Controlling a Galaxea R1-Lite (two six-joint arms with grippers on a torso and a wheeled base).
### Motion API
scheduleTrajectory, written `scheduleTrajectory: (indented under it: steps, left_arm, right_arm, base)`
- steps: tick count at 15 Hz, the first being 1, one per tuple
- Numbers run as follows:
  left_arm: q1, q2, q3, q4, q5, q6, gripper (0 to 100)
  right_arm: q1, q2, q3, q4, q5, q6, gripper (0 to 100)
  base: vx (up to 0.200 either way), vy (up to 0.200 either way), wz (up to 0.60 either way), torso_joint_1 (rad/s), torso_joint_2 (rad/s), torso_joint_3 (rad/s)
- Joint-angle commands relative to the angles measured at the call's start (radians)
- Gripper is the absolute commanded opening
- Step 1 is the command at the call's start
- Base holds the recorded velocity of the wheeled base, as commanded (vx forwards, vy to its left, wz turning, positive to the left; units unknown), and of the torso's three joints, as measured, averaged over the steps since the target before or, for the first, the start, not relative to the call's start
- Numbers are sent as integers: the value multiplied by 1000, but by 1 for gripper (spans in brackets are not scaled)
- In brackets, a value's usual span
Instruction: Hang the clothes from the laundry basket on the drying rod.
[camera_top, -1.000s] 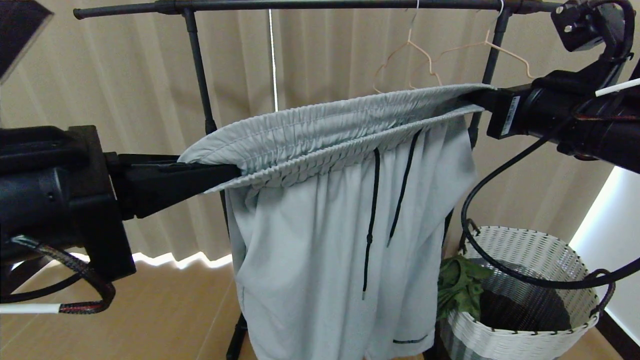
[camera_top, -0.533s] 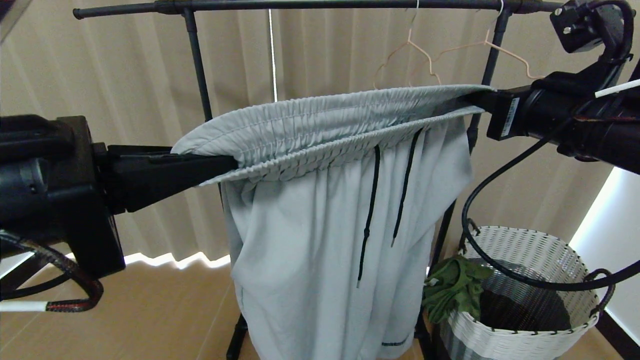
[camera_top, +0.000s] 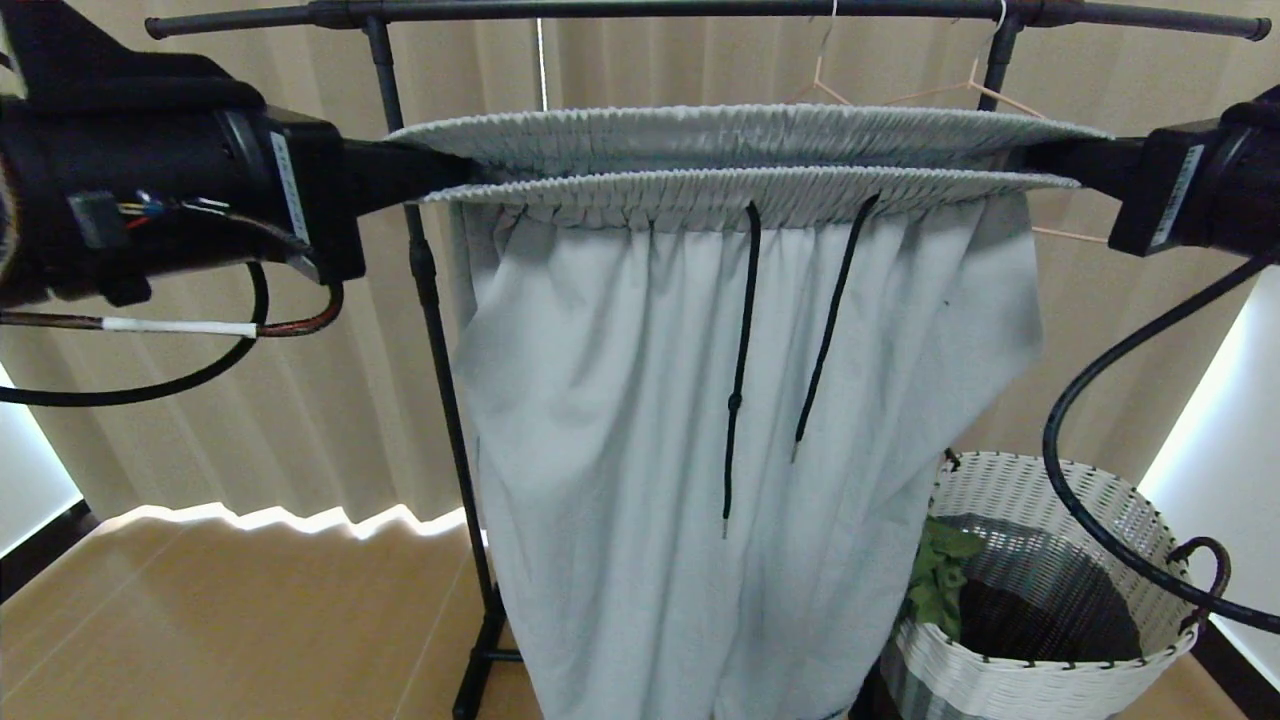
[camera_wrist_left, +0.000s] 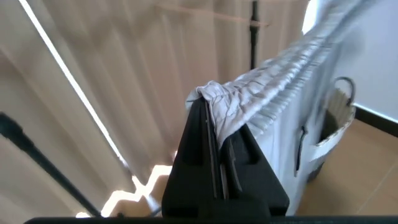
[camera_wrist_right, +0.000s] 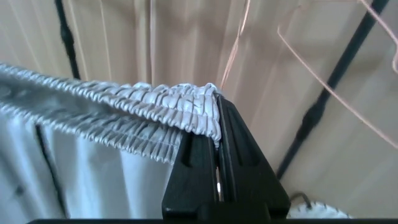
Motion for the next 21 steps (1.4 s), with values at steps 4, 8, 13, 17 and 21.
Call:
scheduleTrajectory:
  steps: [4, 8, 13, 17, 21]
  left_arm:
    - [-2, 46, 19, -5, 2, 3, 0]
    - [3, 46, 19, -6, 29, 1, 0]
    - [4, 56, -18, -8, 29, 3, 0]
    - [-2, 73, 1, -9, 31, 4, 0]
    - [-2, 69, 24, -15, 29, 4, 0]
  right_arm:
    - [6, -56, 63, 20, 2, 1, 0]
    - [37, -55, 77, 21, 0, -1, 0]
    - [36, -62, 71, 21, -1, -1, 0]
    - [36, -62, 77, 21, -1, -1, 0]
    - [36, -59, 84, 21, 0, -1, 0]
  base:
    - [0, 0, 0, 0, 0, 0]
    - [0, 0, 0, 0, 0, 0]
    - [0, 0, 0, 0, 0, 0]
    - [0, 0, 0, 0, 0, 0]
    - [0, 0, 0, 0, 0, 0]
